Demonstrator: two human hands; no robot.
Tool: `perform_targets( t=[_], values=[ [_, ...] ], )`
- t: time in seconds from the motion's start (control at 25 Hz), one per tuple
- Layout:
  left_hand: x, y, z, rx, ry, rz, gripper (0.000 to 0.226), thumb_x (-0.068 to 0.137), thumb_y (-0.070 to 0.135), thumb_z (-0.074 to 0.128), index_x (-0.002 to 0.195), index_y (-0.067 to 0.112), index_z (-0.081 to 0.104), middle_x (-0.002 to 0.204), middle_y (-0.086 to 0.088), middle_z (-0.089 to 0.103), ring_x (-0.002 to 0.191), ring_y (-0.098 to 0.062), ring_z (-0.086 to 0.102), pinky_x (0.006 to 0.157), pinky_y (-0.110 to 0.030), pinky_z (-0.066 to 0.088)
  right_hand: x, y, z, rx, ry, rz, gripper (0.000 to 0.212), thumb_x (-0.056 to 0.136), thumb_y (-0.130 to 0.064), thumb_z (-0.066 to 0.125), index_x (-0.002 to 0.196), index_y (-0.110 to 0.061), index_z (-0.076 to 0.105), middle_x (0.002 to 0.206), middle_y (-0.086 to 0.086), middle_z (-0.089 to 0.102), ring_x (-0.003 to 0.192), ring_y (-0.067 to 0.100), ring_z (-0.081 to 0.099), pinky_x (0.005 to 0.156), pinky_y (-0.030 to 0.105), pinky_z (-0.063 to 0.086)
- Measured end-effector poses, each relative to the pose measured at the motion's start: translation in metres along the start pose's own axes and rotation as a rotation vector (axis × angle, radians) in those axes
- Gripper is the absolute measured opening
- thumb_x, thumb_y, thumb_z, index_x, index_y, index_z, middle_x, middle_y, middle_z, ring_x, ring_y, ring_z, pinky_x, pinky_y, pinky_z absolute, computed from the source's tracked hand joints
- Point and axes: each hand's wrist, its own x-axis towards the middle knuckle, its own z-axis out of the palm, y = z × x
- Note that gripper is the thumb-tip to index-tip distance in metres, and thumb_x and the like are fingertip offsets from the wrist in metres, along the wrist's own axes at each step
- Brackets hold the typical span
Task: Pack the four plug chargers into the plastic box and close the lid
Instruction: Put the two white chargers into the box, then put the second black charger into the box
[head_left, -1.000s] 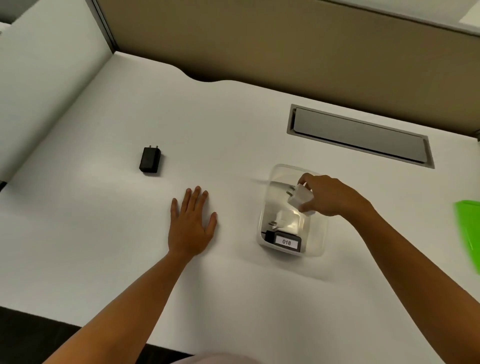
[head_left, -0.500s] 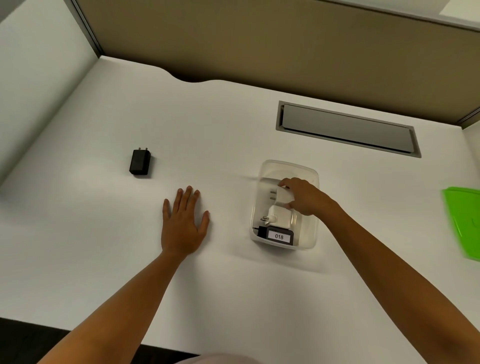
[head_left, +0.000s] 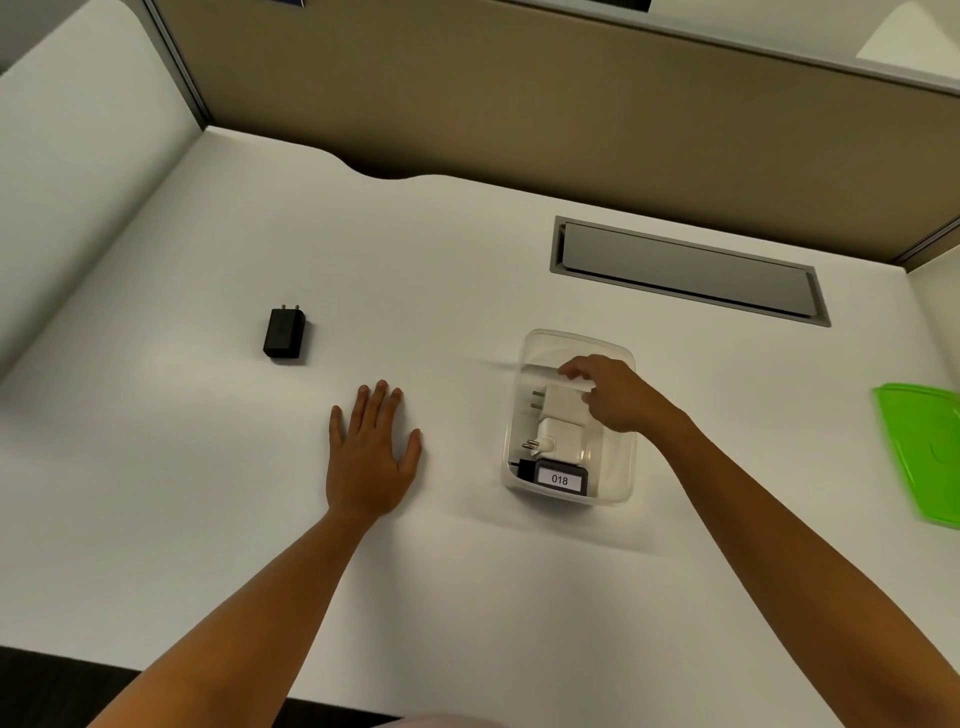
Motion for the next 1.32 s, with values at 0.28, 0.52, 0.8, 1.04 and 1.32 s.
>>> perform_targets(
  t=[0.28,0.52,0.8,1.04,1.32],
  values=[
    [0.0,-0.013,-0.01,-0.057,-0.058,0.057,0.066,0.098,0.052,0.028,0.155,0.019,0.027,0.165,-0.001,0.021,0.154,-0.017,0.009,0.125,-0.045,0.003,0.009,-0.044,-0.019,0.131,0.439,-0.066,0.025,0.087,0.008,0.049,0.087,-0.011,0.066,0.1,0.006,0.066,0.083,0.019,0.06,0.071,0.022,0.046],
    [-0.003,-0.099,-0.042,0.038,-0.003,0.021,0.066,0.098,0.052,0.026,0.154,0.018,0.03,0.163,-0.003,0.026,0.153,-0.018,0.016,0.125,-0.042,0.011,0.042,-0.108,0.004,0.119,0.265,-0.229,0.022,0.085,0.002,0.051,0.087,-0.015,0.065,0.097,0.002,0.066,0.088,0.02,0.06,0.076,0.029,0.05],
    [-0.004,-0.128,-0.053,-0.03,0.09,-0.17,0.06,0.099,0.046,0.036,0.152,0.018,0.035,0.162,-0.002,0.029,0.153,-0.018,0.017,0.125,-0.045,0.01,0.101,-0.192,0.065,0.201,0.057,-0.316,0.02,0.084,-0.005,0.057,0.1,-0.015,0.063,0.099,0.0,0.067,0.087,0.018,0.064,0.076,0.031,0.053],
    [-0.001,-0.13,-0.051,-0.007,0.078,-0.176,0.061,0.099,0.046,0.037,0.152,0.017,0.035,0.162,-0.004,0.031,0.152,-0.019,0.02,0.125,-0.047,0.01,0.142,-0.259,0.127,0.263,-0.094,-0.242,0.056,0.082,-0.023,0.074,0.129,-0.012,0.047,0.124,0.008,0.056,0.098,0.02,0.057,0.085,0.03,0.047],
    [-0.001,-0.13,-0.049,0.012,0.075,-0.199,0.062,0.098,0.048,0.036,0.152,0.016,0.035,0.162,-0.004,0.031,0.152,-0.019,0.02,0.124,-0.048,0.011,0.162,-0.317,0.162,0.247,0.081,-0.117,0.092,0.069,-0.053,0.079,0.136,-0.009,0.034,0.135,0.01,0.042,0.119,0.029,0.052,0.087,0.033,0.048]
  ],
)
